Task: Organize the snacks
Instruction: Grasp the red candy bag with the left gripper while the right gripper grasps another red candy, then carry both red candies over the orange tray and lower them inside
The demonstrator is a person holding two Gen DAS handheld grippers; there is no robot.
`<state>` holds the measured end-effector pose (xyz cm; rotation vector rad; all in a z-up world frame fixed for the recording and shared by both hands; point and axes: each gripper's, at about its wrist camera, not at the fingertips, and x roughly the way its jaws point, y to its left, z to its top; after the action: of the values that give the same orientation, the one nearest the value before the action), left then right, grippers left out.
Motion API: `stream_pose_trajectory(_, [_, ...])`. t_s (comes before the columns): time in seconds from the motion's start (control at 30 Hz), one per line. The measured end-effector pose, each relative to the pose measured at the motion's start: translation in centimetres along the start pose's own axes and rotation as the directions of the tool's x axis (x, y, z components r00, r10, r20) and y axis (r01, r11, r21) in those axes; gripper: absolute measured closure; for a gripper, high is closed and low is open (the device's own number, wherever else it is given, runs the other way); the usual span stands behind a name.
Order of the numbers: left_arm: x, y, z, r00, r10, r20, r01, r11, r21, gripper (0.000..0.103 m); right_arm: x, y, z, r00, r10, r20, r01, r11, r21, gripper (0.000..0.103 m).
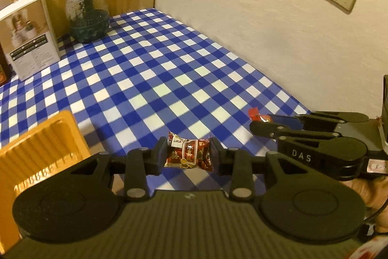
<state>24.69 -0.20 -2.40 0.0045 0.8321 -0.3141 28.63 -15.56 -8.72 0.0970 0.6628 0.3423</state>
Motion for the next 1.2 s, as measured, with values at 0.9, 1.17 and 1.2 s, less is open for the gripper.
stream_pose_trajectory(0.9, [-9.5,-3.6,-6.1,0.993,0.055,0.103,-0.044,0.993,-0.108,0.070,-9.9,3.5,-4.9,0.999,0.002,0.040,-0.003,1.000,0.025,0.078])
stream_pose_trajectory(1.17, [-12.0,-4.1,-7.4,0.989,0.063,0.133,-0.048,0.992,-0.119,0.070,-11.7,4.5,-5.8,0.999,0.010,0.039,-0.011,0.999,0.030,0.078])
stream_pose_trajectory(1.2, [-12.3,-4.1,-7.6,0.989,0.065,0.134,-0.049,0.991,-0.121,0.070,-12.0,4.6,-5.9,0.999,0.012,0.039,-0.013,0.999,0.029,0.078])
